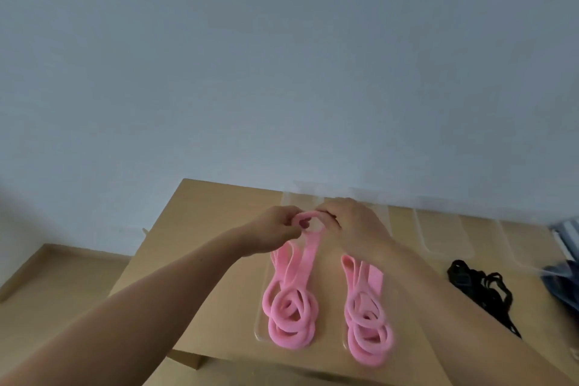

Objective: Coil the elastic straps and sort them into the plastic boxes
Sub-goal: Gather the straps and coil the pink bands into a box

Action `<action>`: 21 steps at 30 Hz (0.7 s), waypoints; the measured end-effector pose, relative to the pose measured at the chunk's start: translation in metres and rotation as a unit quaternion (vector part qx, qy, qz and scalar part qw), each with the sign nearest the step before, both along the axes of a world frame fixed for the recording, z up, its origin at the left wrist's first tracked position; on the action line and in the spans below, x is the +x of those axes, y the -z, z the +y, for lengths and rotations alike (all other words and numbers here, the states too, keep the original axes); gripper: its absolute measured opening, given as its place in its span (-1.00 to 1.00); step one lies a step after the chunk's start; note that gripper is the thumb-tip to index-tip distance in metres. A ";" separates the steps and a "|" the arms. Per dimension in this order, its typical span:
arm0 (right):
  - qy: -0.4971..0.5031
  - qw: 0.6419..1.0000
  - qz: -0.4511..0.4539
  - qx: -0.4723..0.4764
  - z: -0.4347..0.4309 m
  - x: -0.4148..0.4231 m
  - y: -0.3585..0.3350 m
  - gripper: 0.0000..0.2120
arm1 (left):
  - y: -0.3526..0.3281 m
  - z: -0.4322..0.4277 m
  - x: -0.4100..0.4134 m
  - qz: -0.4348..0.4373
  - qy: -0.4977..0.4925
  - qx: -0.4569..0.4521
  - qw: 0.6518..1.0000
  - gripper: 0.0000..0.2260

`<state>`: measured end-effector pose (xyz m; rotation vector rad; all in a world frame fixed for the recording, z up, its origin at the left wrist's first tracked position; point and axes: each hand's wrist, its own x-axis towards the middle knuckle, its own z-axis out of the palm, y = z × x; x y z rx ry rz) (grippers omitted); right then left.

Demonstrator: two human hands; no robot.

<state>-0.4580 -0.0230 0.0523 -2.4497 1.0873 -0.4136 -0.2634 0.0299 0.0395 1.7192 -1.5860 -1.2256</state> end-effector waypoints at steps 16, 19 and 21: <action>0.151 0.960 -0.234 0.037 0.003 0.024 -0.114 -0.82 | -0.118 -0.029 0.029 0.239 0.071 -0.053 0.967 -0.83; 0.139 0.959 -0.245 0.029 0.007 0.030 -0.113 -0.88 | -0.119 -0.026 0.031 0.269 0.084 0.000 0.960 -0.70; 0.126 0.955 -0.267 0.025 0.010 0.033 -0.114 -0.90 | -0.121 -0.025 0.032 0.293 0.078 0.028 0.952 -0.63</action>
